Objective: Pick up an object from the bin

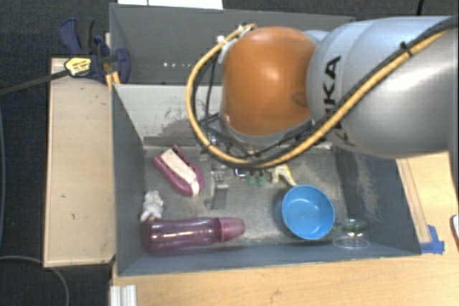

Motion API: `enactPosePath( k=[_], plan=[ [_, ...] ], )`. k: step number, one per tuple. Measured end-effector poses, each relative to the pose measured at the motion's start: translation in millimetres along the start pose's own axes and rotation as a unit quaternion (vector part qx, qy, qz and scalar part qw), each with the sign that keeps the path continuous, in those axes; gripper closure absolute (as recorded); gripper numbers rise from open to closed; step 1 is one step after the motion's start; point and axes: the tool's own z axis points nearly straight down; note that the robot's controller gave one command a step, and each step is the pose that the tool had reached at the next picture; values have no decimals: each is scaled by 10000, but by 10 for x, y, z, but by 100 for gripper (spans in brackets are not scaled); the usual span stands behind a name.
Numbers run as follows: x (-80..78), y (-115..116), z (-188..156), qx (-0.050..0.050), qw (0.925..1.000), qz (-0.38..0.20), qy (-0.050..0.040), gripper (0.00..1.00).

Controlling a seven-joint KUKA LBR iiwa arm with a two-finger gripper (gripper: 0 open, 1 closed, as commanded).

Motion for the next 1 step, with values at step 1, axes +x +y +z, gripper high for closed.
enactPosePath(
  k=[1],
  plan=[
    [150, -30, 385, -14, 9967, -810, -26, 0]
  ],
)
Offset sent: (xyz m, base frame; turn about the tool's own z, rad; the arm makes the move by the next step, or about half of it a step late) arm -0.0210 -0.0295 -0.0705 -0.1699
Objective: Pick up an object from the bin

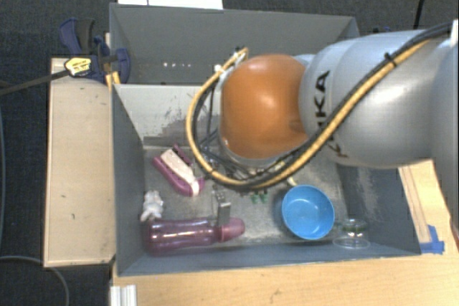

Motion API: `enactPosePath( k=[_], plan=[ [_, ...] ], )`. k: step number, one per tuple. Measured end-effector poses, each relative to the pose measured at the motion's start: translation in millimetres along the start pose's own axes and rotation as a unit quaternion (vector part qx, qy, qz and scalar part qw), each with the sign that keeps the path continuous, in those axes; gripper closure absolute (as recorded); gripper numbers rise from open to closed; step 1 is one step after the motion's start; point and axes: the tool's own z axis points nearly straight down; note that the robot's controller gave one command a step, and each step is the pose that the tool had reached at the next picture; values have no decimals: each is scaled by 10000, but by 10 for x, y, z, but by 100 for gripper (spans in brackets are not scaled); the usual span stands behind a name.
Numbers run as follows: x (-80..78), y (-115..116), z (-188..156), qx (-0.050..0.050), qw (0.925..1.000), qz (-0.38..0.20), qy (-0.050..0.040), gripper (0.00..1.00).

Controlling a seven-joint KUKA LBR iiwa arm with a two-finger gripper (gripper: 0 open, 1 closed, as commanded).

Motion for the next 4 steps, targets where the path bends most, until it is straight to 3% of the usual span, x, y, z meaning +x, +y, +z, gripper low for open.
enactPosePath(
  k=[1, 2, 3, 4],
  plan=[
    [97, -182, 281, 8, 9999, -112, 38, 0],
    [174, -378, 372, 5, 9981, -609, 10, 0],
    [194, -426, 707, 11, 9853, -1711, -15, 0],
    [221, -234, 990, 0, 9805, -1964, 34, 0]
  ],
)
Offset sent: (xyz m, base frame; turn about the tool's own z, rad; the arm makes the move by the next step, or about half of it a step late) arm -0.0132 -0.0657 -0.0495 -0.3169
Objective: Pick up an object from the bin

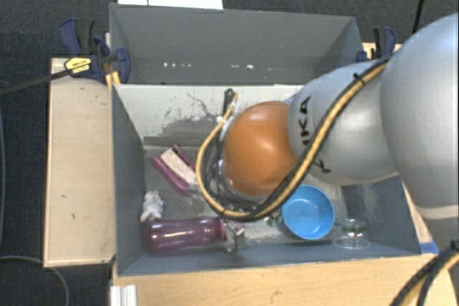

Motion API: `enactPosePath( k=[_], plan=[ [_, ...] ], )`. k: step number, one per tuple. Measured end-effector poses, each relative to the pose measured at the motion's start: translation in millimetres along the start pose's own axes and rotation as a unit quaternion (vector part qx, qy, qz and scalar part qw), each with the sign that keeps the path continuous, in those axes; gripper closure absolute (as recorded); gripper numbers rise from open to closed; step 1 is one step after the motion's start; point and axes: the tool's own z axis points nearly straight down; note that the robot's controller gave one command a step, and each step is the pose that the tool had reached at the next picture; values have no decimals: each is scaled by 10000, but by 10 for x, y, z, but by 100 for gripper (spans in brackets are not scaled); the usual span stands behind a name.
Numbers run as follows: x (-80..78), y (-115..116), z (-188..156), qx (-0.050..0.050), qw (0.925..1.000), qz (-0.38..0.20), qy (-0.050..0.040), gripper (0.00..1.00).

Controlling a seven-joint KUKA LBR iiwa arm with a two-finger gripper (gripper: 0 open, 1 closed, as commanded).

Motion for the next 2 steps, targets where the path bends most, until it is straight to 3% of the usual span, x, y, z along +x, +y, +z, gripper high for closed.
enactPosePath(
  k=[1, 2],
  plan=[
    [-142, -43, 73, 35, 9890, -1475, -81, 100],
    [-141, -43, 73, 34, 9891, -1467, -79, 100]
  ],
)
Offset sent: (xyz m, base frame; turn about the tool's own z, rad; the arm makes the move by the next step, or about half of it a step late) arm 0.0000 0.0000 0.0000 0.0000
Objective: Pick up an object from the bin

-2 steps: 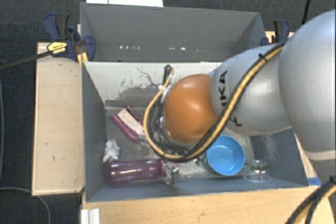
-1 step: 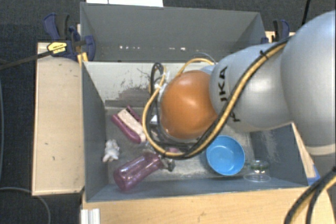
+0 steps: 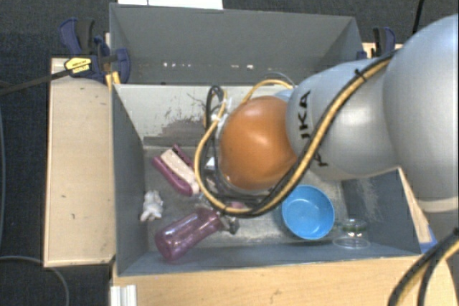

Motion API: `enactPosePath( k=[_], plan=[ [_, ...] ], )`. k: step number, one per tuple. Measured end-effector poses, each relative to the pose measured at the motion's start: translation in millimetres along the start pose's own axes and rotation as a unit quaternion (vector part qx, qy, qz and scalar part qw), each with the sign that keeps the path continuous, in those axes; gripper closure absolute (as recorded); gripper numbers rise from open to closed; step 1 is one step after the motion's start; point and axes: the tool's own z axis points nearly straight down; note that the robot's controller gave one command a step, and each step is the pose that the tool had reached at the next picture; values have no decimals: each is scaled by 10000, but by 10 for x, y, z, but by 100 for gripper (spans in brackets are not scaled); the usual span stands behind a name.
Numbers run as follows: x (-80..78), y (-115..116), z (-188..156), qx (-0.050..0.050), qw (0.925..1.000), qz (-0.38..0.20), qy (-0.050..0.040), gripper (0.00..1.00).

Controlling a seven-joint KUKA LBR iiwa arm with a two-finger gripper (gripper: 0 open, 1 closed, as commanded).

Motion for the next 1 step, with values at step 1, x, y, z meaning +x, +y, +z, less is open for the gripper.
enactPosePath(
  k=[1],
  plan=[
    [-48, -28, 102, 15, 10000, -53, -31, 100]
  ],
)
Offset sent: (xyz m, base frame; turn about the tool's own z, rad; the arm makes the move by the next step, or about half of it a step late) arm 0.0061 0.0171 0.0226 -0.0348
